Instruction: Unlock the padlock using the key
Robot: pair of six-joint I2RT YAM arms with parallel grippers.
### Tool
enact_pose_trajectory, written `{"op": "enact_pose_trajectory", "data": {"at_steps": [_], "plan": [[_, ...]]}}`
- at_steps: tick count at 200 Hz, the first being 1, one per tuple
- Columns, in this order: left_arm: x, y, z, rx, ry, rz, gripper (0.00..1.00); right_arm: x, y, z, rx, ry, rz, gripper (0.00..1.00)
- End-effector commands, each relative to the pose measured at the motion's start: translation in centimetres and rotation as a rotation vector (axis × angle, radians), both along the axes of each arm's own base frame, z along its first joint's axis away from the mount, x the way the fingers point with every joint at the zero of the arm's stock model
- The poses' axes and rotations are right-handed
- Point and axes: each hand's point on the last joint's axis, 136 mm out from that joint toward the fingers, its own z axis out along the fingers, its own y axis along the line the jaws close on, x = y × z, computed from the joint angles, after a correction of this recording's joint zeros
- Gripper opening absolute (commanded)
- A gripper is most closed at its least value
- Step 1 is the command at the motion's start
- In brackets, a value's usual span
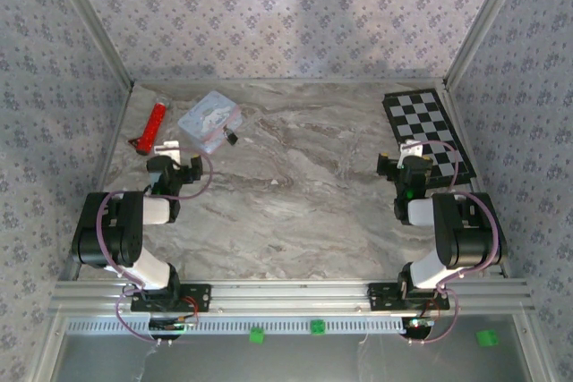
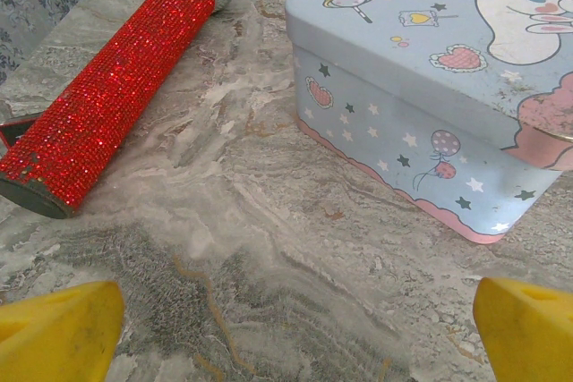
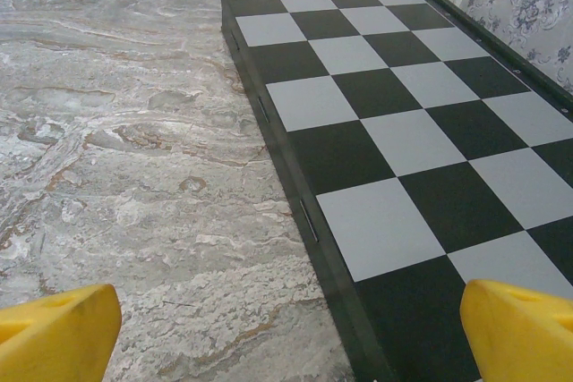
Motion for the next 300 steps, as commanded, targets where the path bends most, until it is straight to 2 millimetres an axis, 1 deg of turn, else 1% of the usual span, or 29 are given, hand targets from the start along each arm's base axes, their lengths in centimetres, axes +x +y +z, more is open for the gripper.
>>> {"op": "enact_pose_trajectory", "data": {"at_steps": [1, 7, 16, 25, 41, 60, 72, 89, 97, 99, 109, 116, 119, 121, 126, 129, 133, 141, 150, 156, 162, 175, 188, 204, 215, 234, 258, 279, 300], "plan": [[0.3, -0.5, 2.1, -0.004, -0.054, -0.034, 1.00, -0.1, 0.8, 0.8, -0.024, -0.020, 0.029, 0.99], [0.0, -0.4, 2.4, 0.000, -0.072, -0.029, 1.00, -0.5, 0.5, 1.1, -0.025, -0.041, 0.015, 0.99], [-0.5, 0.0, 3.0, 0.004, -0.105, -0.001, 1.00, -0.8, 0.0, 2.3, -0.038, -0.074, -0.021, 0.99], [-1.2, 0.4, 3.7, 0.008, -0.134, 0.026, 1.00, -1.1, 0.0, 3.2, -0.046, -0.067, -0.030, 0.99], [-2.3, 0.6, 5.1, 0.020, -0.168, 0.053, 1.00, -1.7, 0.8, 4.4, -0.036, -0.063, 0.001, 0.99], [-3.4, -0.2, 7.2, 0.005, -0.185, 0.041, 1.00, -2.7, 1.8, 6.9, -0.022, -0.113, 0.022, 0.99], [-4.4, 0.0, 8.8, -0.063, -0.189, 0.092, 1.00, -3.5, 2.7, 8.9, 0.014, -0.148, 0.060, 0.99], [-6.3, 1.4, 10.1, -0.225, -0.160, 0.241, 1.00, -4.7, 3.2, 11.9, 0.108, -0.196, 0.071, 0.99], [-7.4, 1.8, 10.3, -0.292, -0.129, 0.298, 1.00, -5.4, 3.1, 13.3, 0.172, -0.212, 0.049, 0.99], [-7.7, 1.8, 10.3, -0.307, -0.124, 0.311, 1.00, -5.6, 3.0, 13.0, 0.184, -0.196, 0.041, 0.99], [-9.1, 2.6, 10.4, -0.374, -0.107, 0.393, 1.00, -6.7, 2.2, 14.4, 0.287, -0.210, -0.034, 0.99], [-10.7, 4.0, 9.7, -0.420, -0.098, 0.517, 1.00, -7.4, 1.8, 14.9, 0.370, -0.197, -0.093, 0.99], [-11.7, 4.6, 9.1, -0.448, -0.082, 0.587, 1.00, -7.7, 1.7, 14.8, 0.397, -0.181, -0.110, 0.99], [-12.6, 5.2, 8.7, -0.459, -0.072, 0.643, 1.00, -7.8, 1.6, 15.2, 0.424, -0.183, -0.121, 0.99], [-14.6, 6.4, 7.7, -0.494, -0.060, 0.769, 1.00, -8.4, 1.6, 15.1, 0.473, -0.148, -0.151, 0.99], [-15.4, 6.8, 7.4, -0.500, -0.059, 0.803, 1.00, -8.6, 1.7, 15.1, 0.499, -0.129, -0.160, 0.99], [-15.8, 7.0, 7.2, -0.490, -0.051, 0.800, 1.00, -9.0, 1.9, 15.0, 0.539, -0.100, -0.170, 0.99], [-15.8, 6.5, 6.6, -0.498, -0.030, 0.731, 1.00, -9.7, 2.6, 14.8, 0.578, -0.036, -0.155, 0.99], [-16.0, 5.8, 6.1, -0.533, -0.020, 0.676, 1.00, -10.5, 2.7, 14.3, 0.630, 0.013, -0.179, 0.99], [-15.9, 5.0, 6.0, -0.559, -0.020, 0.623, 1.00, -10.6, 3.5, 14.1, 0.631, 0.039, -0.124, 0.99], [-15.5, 3.9, 5.9, -0.583, -0.018, 0.545, 1.00, -10.6, 4.2, 14.1, 0.625, 0.049, -0.066, 0.99], [-14.6, 1.0, 6.5, -0.638, -0.032, 0.351, 1.00, -10.7, 5.7, 14.2, 0.593, 0.052, 0.069, 0.99], [-14.2, -1.5, 7.0, -0.687, -0.021, 0.202, 1.00, -11.1, 7.5, 14.0, 0.606, 0.080, 0.172, 0.99], [-15.1, -3.1, 6.5, -0.717, 0.067, 0.156, 1.00, -11.8, 9.7, 13.1, 0.578, 0.152, 0.258, 0.99], [-15.3, -4.3, 6.2, -0.725, 0.102, 0.104, 1.00, -12.4, 11.3, 12.1, 0.535, 0.203, 0.299, 0.99], [-15.7, -7.1, 6.0, -0.705, 0.144, -0.019, 1.00, -13.8, 14.4, 10.5, 0.460, 0.265, 0.375, 0.99], [-16.0, -10.4, 5.7, -0.636, 0.191, -0.171, 1.00, -16.1, 19.5, 8.4, 0.403, 0.321, 0.518, 0.99], [-15.7, -11.8, 5.3, -0.535, 0.219, -0.225, 1.00, -18.3, 23.2, 6.5, 0.288, 0.399, 0.608, 0.99], [-15.3, -13.3, 5.3, -0.478, 0.215, -0.307, 1.00, -20.2, 25.7, 4.6, 0.165, 0.494, 0.646, 0.99]]}}
